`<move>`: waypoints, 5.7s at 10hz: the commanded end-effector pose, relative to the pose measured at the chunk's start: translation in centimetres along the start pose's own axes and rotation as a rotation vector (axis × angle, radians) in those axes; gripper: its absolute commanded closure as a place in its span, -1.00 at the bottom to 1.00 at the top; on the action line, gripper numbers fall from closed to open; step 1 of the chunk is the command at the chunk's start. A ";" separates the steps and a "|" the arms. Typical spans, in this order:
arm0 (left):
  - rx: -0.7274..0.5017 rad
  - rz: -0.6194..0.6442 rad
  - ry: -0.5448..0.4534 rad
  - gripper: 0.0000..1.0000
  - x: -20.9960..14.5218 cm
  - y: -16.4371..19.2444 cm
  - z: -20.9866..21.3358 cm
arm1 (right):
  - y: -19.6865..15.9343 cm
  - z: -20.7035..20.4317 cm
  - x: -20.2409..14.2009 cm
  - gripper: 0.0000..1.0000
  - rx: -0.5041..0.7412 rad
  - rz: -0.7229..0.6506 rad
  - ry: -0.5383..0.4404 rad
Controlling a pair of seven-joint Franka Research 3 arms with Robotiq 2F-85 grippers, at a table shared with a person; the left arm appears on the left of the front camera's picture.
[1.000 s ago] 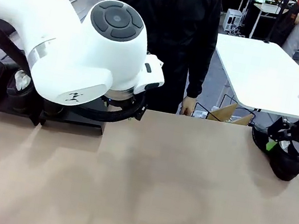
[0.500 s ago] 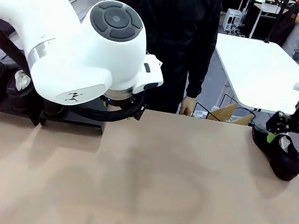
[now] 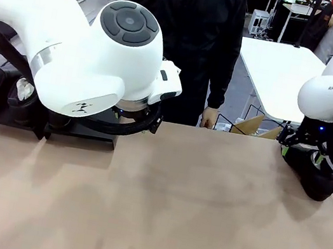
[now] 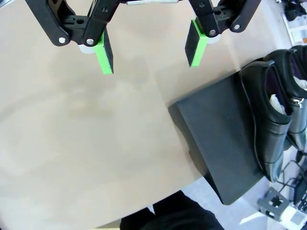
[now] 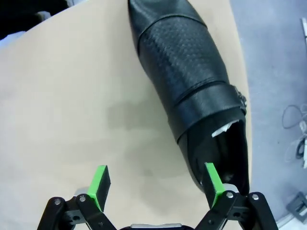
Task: Organize the shoes by placing them on the stand.
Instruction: Pick up one Shoe and place it in the middle of the table.
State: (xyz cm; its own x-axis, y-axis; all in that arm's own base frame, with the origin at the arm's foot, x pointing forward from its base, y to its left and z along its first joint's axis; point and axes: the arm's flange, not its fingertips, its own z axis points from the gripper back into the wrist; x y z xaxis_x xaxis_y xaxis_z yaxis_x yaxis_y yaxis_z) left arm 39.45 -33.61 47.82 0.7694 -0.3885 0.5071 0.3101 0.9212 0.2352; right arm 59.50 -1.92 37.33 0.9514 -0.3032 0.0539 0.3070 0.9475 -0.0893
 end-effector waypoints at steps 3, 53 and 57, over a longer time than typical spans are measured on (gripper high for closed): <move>0.017 0.014 -0.024 -0.57 0.0 -0.2 -0.2 | -0.8 0.5 1.0 -1.00 -0.023 -0.017 -0.019; 0.017 0.014 -0.024 -0.57 0.0 -0.2 -0.2 | 19.3 2.1 -32.8 1.00 0.265 0.374 0.028; 0.017 0.014 -0.024 -0.57 0.0 -0.2 -0.2 | 19.3 1.6 -32.8 0.18 0.299 0.357 0.056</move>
State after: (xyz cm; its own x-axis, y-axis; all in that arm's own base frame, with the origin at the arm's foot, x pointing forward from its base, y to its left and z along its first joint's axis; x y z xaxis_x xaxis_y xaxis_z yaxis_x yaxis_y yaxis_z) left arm 39.49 -33.62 47.77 0.7700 -0.3876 0.5068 0.3095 0.9215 0.2346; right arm 34.00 26.54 35.22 0.9987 0.0505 0.0057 -0.0507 0.9842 0.1696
